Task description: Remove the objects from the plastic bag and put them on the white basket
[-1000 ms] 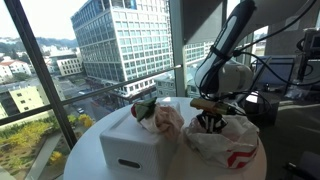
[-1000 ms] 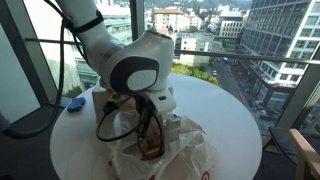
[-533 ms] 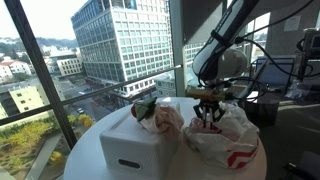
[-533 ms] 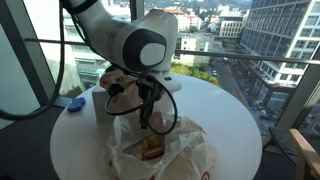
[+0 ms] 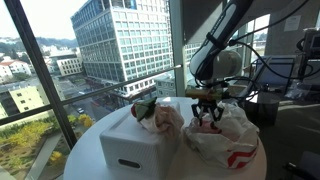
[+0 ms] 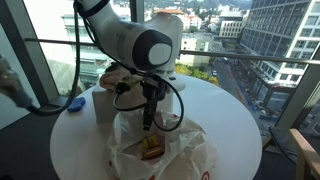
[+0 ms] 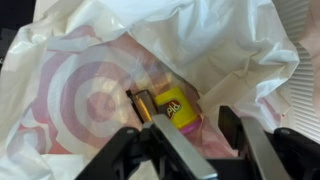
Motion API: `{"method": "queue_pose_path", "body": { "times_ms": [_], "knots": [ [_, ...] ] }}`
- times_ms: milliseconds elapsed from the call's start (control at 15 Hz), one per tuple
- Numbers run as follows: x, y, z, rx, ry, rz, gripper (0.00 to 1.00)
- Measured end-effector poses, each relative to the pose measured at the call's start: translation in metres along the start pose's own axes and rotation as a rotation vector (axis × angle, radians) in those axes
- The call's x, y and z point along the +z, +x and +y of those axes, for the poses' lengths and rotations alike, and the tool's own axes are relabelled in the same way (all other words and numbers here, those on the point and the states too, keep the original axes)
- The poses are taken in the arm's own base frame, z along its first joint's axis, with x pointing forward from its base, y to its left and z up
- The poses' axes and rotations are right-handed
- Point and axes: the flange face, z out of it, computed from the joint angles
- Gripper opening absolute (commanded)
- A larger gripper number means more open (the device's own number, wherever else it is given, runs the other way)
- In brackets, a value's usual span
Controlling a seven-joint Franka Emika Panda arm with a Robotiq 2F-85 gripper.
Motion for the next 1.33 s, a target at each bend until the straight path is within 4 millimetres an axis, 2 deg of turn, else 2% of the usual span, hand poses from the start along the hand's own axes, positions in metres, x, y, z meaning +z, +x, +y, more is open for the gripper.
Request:
{"method": "queue_pose_path", "body": {
  "times_ms": [133, 333, 533, 733, 1067, 1333],
  "knots": [
    [0.003, 0.005, -0.001, 0.019, 0.017, 0.01, 1.0],
    [0.016, 0.019, 0.002, 0.04, 0.034, 0.032, 1.0],
    [0.037, 0.032, 0.008, 0.047, 0.019, 0.039, 1.0],
    [0.056, 0.038, 0.018, -0.016, -0.016, 0.026, 1.0],
    [0.061, 0.046, 0.029, -0.151, -0.009, 0.04, 1.0],
    [0.072, 0.048, 0.029, -0.226, 0.036, 0.03, 1.0]
  ]
}}
